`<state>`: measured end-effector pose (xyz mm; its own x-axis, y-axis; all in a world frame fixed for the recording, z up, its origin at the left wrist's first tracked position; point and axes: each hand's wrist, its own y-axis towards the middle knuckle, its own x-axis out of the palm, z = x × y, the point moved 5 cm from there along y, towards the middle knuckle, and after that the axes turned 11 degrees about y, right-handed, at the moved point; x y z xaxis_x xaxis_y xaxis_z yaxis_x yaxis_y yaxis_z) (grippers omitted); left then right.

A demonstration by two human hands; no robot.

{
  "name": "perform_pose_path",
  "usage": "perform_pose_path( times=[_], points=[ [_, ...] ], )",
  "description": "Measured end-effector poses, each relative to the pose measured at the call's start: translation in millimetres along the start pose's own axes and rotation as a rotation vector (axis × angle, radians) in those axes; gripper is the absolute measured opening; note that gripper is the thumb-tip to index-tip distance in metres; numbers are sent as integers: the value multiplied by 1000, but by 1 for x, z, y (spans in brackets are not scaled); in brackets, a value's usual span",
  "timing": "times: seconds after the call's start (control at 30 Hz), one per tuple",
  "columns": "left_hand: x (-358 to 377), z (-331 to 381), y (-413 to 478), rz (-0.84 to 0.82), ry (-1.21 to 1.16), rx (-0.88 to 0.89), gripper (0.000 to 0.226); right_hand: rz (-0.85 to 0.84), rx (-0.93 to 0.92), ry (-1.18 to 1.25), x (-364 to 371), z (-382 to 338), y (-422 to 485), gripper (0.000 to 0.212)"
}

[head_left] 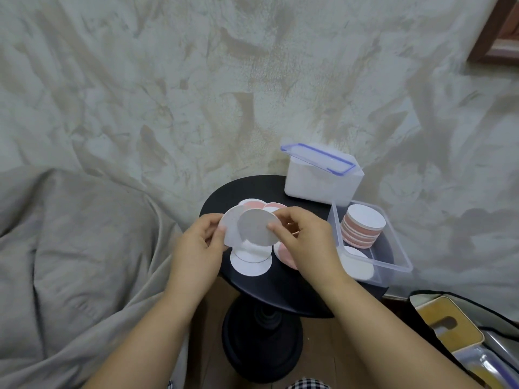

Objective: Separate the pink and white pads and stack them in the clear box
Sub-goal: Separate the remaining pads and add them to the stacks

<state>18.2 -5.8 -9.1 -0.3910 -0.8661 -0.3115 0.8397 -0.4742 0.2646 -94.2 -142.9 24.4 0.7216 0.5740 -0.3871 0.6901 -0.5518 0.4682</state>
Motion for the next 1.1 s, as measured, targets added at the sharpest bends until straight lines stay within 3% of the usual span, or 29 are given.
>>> perform_pose_path(
  times=[0.13,0.33,0.53,0.63,0.77,0.93,1.1],
  points=[
    [10,-2,-11,-90,-213,-101,16,16,75,73,4,-1,-4,19],
    [3,-3,-14,-32,-226,-100,14,8,106,38,9,3,-8,18],
    [-20,-17,-13,83,-137,-99,16,-374,130,-419,37,15,-6,47],
    [-27,-21,-15,107,-121,-103,17,-478,125,-623,45,19,-3,44],
    [-33,-26,-16,130,-133,-121,19,-545,65,-704,47,15,1,36],
    [-32,-29,-15,151,-176,-146,18,-350,-63,-688,34,4,9,26],
    [-21,-24,-17,141,-303,-203,15,15,30,-167,7,-1,14,17]
  ],
)
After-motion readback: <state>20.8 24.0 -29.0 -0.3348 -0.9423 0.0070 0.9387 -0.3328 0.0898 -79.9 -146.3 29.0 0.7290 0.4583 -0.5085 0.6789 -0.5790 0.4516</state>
